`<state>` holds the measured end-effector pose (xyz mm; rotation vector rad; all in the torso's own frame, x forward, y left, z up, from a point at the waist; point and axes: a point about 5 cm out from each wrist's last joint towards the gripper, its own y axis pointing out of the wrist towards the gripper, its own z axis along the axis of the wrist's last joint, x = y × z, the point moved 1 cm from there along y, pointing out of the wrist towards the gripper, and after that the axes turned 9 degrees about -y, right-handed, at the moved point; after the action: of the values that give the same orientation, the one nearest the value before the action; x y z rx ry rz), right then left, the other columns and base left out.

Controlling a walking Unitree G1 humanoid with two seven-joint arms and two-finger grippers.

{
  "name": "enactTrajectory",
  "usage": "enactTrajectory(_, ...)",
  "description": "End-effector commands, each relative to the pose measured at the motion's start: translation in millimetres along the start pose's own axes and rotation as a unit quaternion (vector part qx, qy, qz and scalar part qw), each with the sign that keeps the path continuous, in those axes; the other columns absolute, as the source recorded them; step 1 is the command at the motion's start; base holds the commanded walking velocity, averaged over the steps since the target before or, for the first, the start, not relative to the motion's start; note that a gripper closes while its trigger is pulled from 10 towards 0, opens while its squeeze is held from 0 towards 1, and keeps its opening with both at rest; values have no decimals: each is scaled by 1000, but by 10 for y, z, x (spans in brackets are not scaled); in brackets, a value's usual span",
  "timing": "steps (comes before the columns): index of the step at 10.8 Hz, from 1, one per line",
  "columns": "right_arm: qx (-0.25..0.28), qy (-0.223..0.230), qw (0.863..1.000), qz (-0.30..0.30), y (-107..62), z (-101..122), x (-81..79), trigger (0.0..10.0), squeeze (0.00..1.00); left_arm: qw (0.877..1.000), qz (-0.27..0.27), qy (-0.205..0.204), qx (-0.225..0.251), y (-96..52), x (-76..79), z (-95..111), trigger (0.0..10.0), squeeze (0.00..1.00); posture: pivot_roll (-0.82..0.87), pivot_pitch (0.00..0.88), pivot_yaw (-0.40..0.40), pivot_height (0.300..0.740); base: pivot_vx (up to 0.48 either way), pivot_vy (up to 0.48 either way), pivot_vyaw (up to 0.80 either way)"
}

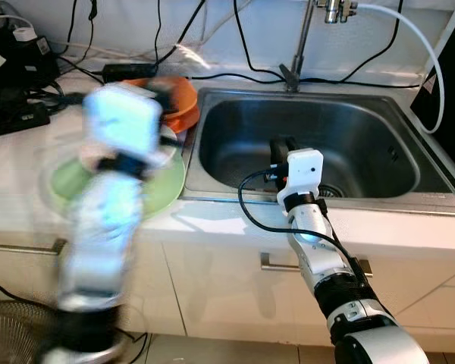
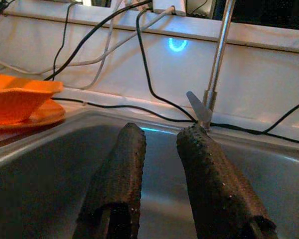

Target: Kitchen organization

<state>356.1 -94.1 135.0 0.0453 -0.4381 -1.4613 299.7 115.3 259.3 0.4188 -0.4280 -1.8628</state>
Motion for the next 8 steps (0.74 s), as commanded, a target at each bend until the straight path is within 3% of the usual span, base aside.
enactTrajectory(1,-9,-10,1000,-10,24,-31,86,10000,0,999,-15,-25,-14,56,48,-49,10000,0,175,0,27,740,0,0,0)
enactTrajectory(3,-12,-16,1000,-12,14,-50,107,10000,0,993,-50,-88,-60,123,218,-250,10000,0,158,0,37,740,0,0,0)
enactTrajectory(4,-15,-18,1000,-13,13,-62,127,10000,1000,989,-69,-101,-80,133,275,-325,10000,0,152,0,43,740,0,0,0)
enactTrajectory(8,9,-108,994,25,57,-18,185,10000,1000,982,-66,-144,-100,121,276,-427,10000,0,135,0,56,740,0,0,0)
